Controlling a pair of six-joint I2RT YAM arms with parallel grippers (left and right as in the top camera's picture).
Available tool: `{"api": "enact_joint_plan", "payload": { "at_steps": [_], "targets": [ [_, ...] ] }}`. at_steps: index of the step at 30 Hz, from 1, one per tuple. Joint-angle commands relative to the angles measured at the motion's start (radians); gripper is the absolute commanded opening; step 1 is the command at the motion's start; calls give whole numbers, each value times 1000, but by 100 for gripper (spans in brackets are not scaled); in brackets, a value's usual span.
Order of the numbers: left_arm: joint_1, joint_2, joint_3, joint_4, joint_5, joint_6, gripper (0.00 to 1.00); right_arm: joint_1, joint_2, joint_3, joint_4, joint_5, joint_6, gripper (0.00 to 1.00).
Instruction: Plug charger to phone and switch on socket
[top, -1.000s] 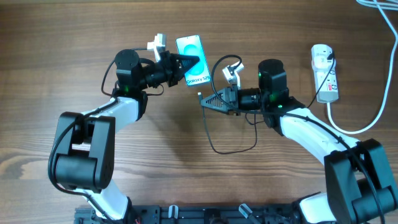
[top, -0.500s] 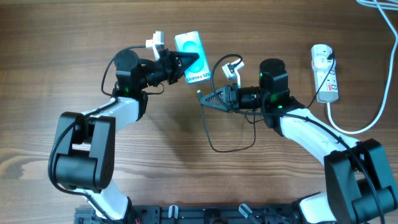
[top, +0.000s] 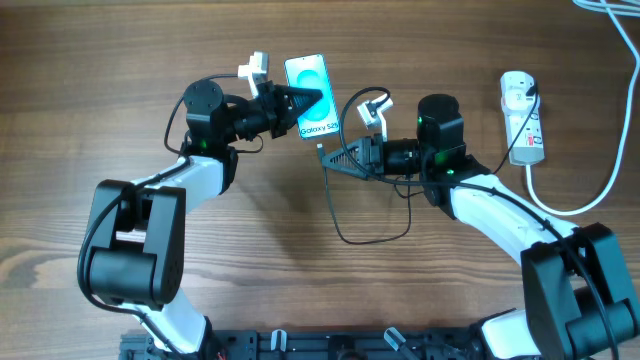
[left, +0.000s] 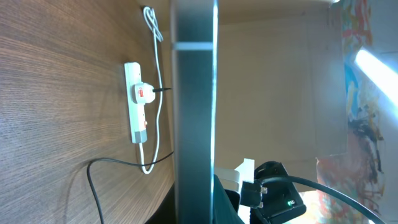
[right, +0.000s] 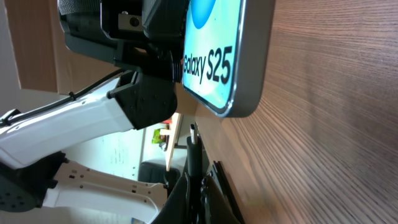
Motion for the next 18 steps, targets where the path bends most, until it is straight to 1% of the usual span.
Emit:
{"api": "enact_joint_plan", "payload": {
  "at_steps": [1,18],
  "targets": [
    [4,4,20,11,21,-6,4,-3,-10,-6,3,13,0,4],
    [4,3,20,11,35,-6,4,-23,-10,-6,3,25,0,4]
  ]
}}
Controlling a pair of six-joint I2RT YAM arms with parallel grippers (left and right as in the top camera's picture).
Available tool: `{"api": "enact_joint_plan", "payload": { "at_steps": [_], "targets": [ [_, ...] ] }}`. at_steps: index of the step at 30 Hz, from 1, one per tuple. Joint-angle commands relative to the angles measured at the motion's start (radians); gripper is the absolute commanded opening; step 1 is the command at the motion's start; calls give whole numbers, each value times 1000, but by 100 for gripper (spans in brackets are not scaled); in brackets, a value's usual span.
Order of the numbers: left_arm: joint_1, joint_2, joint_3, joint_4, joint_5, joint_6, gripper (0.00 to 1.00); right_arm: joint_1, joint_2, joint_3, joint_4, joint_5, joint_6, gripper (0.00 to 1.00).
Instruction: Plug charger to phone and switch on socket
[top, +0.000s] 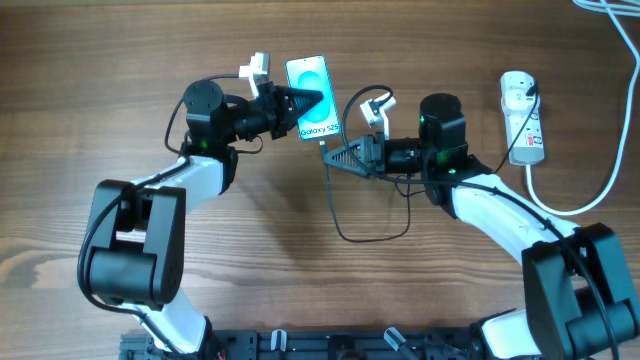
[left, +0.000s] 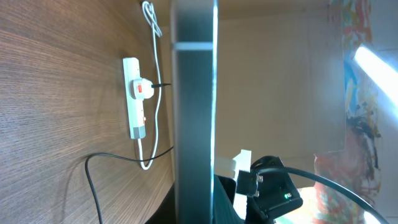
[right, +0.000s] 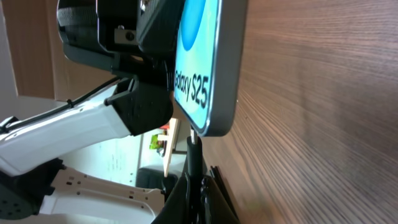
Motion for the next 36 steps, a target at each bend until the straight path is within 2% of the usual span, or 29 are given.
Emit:
{"api": "enact_joint_plan", "payload": {
  "at_steps": [1,36],
  "targets": [
    [4,3,20,11,16,2,4,-10,-10,-6,4,5,0,4],
    [-15,3,20,11,7,0,4,-8,-10,-6,18,-2,27,4]
  ]
}}
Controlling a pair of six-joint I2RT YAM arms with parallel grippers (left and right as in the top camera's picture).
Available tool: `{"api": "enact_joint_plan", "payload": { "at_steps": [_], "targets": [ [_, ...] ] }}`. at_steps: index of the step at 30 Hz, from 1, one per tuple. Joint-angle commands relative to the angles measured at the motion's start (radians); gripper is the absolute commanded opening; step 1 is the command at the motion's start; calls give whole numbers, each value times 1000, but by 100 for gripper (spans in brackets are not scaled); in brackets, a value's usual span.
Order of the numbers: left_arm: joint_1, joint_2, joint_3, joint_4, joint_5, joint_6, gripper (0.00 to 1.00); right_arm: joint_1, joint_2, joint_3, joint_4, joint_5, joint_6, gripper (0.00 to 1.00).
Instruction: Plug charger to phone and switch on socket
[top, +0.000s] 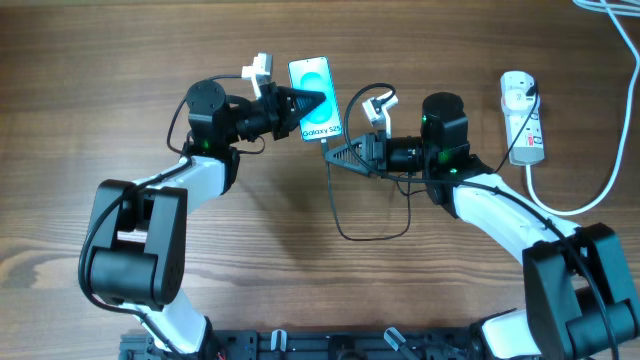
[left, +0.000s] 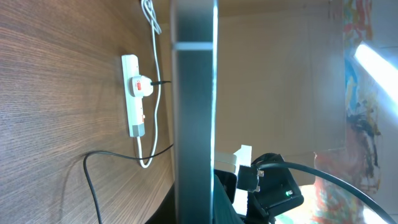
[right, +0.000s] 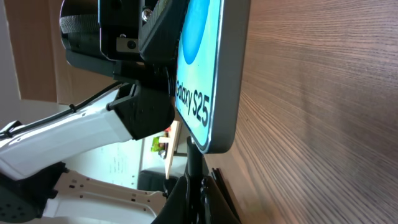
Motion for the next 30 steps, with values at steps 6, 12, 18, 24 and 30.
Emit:
{"api": "enact_joint_plan", "payload": {
  "at_steps": [6,12,18,24,30],
  "targets": [
    [-5,3,20,11,5,0,4,-3,-10,-6,5,-2,14,4],
    [-5,3,20,11,5,-3,4,-3,-10,-6,5,-2,22,4],
    [-10,3,20,11,6,-3,4,-3,-10,-6,5,-2,23,4],
    [-19,3,20,11,5,-2,4,-3,-10,-6,5,-2,23,4],
    [-19,3,20,11,6,-2,4,-3,-10,-6,5,-2,25,4]
  ]
}}
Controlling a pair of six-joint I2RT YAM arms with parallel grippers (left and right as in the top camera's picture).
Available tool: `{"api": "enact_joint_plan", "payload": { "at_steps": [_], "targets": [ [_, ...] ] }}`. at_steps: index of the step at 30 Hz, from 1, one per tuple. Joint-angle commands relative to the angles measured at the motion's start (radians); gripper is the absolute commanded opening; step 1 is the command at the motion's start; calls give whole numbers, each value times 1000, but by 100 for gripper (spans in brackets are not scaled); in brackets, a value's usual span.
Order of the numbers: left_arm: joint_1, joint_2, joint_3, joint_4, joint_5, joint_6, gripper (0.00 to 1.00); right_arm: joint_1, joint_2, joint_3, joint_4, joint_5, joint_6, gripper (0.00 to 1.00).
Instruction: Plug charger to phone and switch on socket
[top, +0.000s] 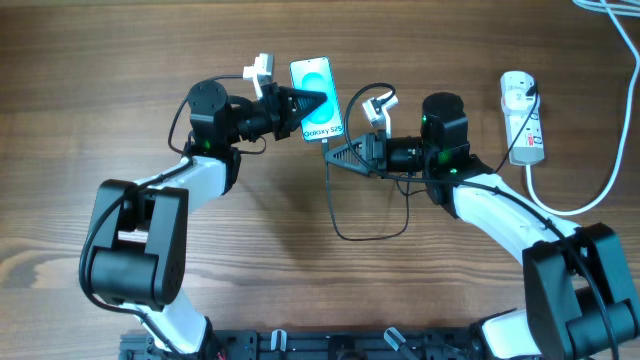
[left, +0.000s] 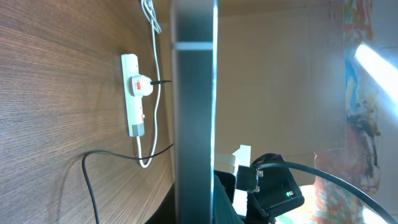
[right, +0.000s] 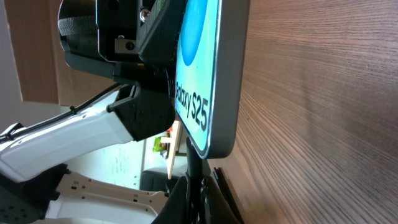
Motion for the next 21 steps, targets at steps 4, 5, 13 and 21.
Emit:
{"api": "enact_joint_plan", "payload": {
  "at_steps": [4,5,13,21],
  "targets": [
    [-11,3,20,11,10,2,4,-3,-10,-6,5,-17,10,4],
    [-11,3,20,11,11,2,4,-3,-10,-6,5,-20,10,4],
    [-11,3,20,11,60,5,4,-3,-10,-6,5,-24,10,4],
    [-11,3,20,38,119,5,4,-3,-10,-6,5,-29,11,4]
  ]
}}
